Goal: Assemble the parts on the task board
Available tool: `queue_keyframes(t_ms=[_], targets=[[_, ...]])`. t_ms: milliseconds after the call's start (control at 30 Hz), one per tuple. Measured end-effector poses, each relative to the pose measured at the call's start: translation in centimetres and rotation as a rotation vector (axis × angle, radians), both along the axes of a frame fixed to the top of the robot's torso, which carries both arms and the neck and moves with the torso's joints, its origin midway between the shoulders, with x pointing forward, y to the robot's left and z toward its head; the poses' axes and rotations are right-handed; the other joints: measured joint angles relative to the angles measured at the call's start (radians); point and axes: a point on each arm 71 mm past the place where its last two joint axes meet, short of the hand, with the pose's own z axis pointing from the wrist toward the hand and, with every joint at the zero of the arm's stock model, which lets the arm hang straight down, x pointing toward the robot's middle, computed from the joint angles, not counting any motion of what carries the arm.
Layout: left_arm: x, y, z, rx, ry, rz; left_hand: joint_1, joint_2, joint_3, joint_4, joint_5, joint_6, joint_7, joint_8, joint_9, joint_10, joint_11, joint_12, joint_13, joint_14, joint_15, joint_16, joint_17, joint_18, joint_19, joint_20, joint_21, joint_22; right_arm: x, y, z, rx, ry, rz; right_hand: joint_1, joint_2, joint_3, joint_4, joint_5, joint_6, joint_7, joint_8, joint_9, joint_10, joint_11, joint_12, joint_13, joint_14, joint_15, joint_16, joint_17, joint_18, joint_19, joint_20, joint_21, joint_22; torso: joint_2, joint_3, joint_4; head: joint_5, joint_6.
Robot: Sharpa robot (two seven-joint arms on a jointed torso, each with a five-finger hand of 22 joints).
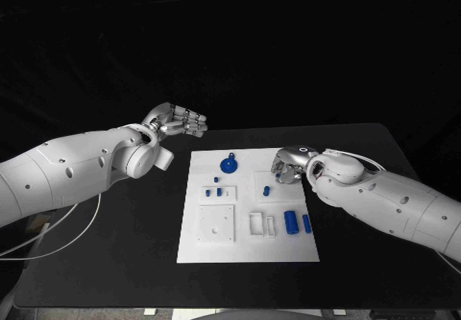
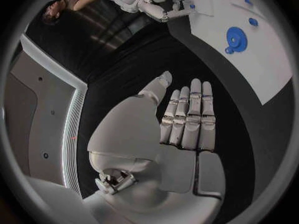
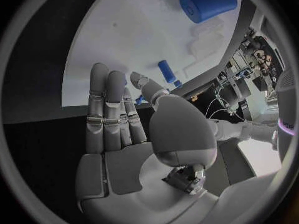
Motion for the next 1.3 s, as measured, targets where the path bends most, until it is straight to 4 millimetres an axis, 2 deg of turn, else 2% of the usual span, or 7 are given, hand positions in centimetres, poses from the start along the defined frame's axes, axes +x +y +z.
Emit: queue_keyframes(t_ms=[233, 567, 700, 833, 1067, 1200, 1300], targets=[[0.0, -0.01, 0.0, -0.001, 0.001, 0.0, 0.0, 0.0, 0.0, 0.0, 0.0, 0.0, 0.0, 0.0, 0.0, 0.0, 0.0, 0.0, 0.0, 0.0, 0.0, 0.0, 0.0, 0.0, 0.0, 0.0, 0.0, 0.0, 0.05, -0.12, -0.28, -0.011, 0.0, -0.005, -0.008, 0.008, 0.03, 0.002, -0.011, 0.024, -0.007, 0.0, 0.0, 0.011, -0.004, 0.0, 0.0, -0.003, -0.003, 0.016, 0.022, 0.0, 0.002, -0.009, 0.009, 0.026, 0.0, -0.0002, -0.0006, 0.0, -0.002], [0.0, -0.02, -0.01, -0.002, 0.004, 0.0, 0.0, 0.0, 0.0, 0.0, 0.0, -0.003, 0.004, 0.0, 0.0, 0.0, 0.0, 0.0, 0.0, -0.002, 0.002, 0.0, 0.0, 0.0, 0.0, 0.0, 0.0, -0.011, 0.16, -0.1, -0.38, -0.024, -0.005, -0.006, -0.008, 0.008, 0.047, 0.002, -0.022, 0.039, -0.007, 0.0, 0.0, 0.019, -0.004, 0.0, -0.001, -0.003, -0.003, 0.02, 0.042, 0.0, 0.002, -0.009, 0.009, 0.056, 0.0, 0.0004, -0.0012, -0.002, -0.003], [0.0, -0.03, -0.01, -0.002, 0.005, 0.0, 0.0, 0.0, 0.0, 0.0, 0.0, -0.004, 0.003, 0.0, 0.0, -0.004, 0.004, 0.0, 0.0, -0.004, 0.004, 0.0, 0.0, 0.0, 0.0, 0.0, 0.0, -0.013, 0.19, -0.04, -0.41, -0.029, -0.009, -0.005, -0.012, 0.012, 0.05, 0.004, -0.029, 0.054, -0.011, 0.0, 0.0, 0.026, -0.011, 0.0, -0.002, -0.007, -0.007, 0.02, 0.046, 0.0, 0.002, -0.009, 0.009, 0.063, -0.001, 0.0007, -0.0012, -0.004, -0.003], [0.0, -0.06, -0.02, -0.002, 0.006, -0.001, 0.0, 0.0, 0.0, 0.0, 0.0, -0.007, 0.0, 0.0, 0.0, -0.004, 0.004, 0.0, 0.0, -0.004, 0.004, 0.0, 0.0, 0.0, 0.0, 0.0, 0.0, -0.016, 0.2, 0.07, -0.5, -0.03, -0.015, -0.006, -0.015, 0.015, 0.055, 0.006, -0.057, 0.062, -0.013, 0.0, 0.0, 0.035, -0.013, 0.0, -0.001, -0.007, -0.007, 0.02, 0.051, -0.001, 0.002, -0.01, 0.009, 0.068, -0.001, 0.001, -0.001, -0.005, -0.004], [0.03, -0.06, -0.05, -0.001, 0.009, 0.0, 0.0, 0.0, 0.0, 0.0, 0.0, -0.007, 0.0, 0.0, 0.0, -0.004, 0.004, 0.0, 0.0, -0.004, 0.004, 0.0, 0.0, 0.0, 0.0, 0.0, 0.0, -0.016, 0.14, 0.12, -0.67, -0.032, -0.035, -0.012, 0.011, 0.051, 0.092, -0.002, -0.135, 0.129, -0.026, -0.002, 0.001, 0.108, -0.033, -0.01, -0.002, -0.009, -0.024, 0.026, 0.06, -0.014, 0.009, -0.027, 0.009, 0.082, 0.0, 0.0009, 0.0, -0.007, -0.007], [0.04, -0.06, -0.06, 0.0, 0.011, 0.0, 0.0, 0.0, 0.0, 0.0, 0.0, -0.007, 0.0, 0.0, 0.0, -0.004, 0.003, 0.0, 0.0, -0.004, 0.004, 0.0, 0.0, 0.001, 0.0, 0.0, 0.0, -0.02, 0.03, 0.21, -0.76, -0.037, -0.05, -0.014, 0.018, 0.043, 0.148, -0.001, -0.179, 0.155, -0.039, -0.005, 0.005, 0.126, -0.026, -0.01, -0.002, -0.006, -0.032, 0.026, 0.065, -0.023, 0.004, -0.04, 0.018, 0.1, 0.0, 0.0005, 0.0, -0.008, -0.008], [0.05, -0.04, -0.07, 0.0, 0.012, 0.0, 0.0, 0.0, 0.0, 0.0, 0.0, -0.007, 0.0, 0.0, 0.0, -0.004, 0.004, 0.0, 0.0, -0.004, 0.004, 0.0, 0.0, 0.001, 0.0, 0.0, 0.0, -0.024, -0.08, 0.31, -0.81, -0.043, -0.061, -0.014, 0.019, 0.042, 0.171, 0.001, -0.185, 0.164, -0.04, -0.005, 0.007, 0.128, -0.024, -0.007, -0.002, -0.005, -0.038, 0.026, 0.07, -0.027, 0.003, -0.04, 0.023, 0.114, 0.0, 0.0004, 0.0, -0.009, -0.008]])
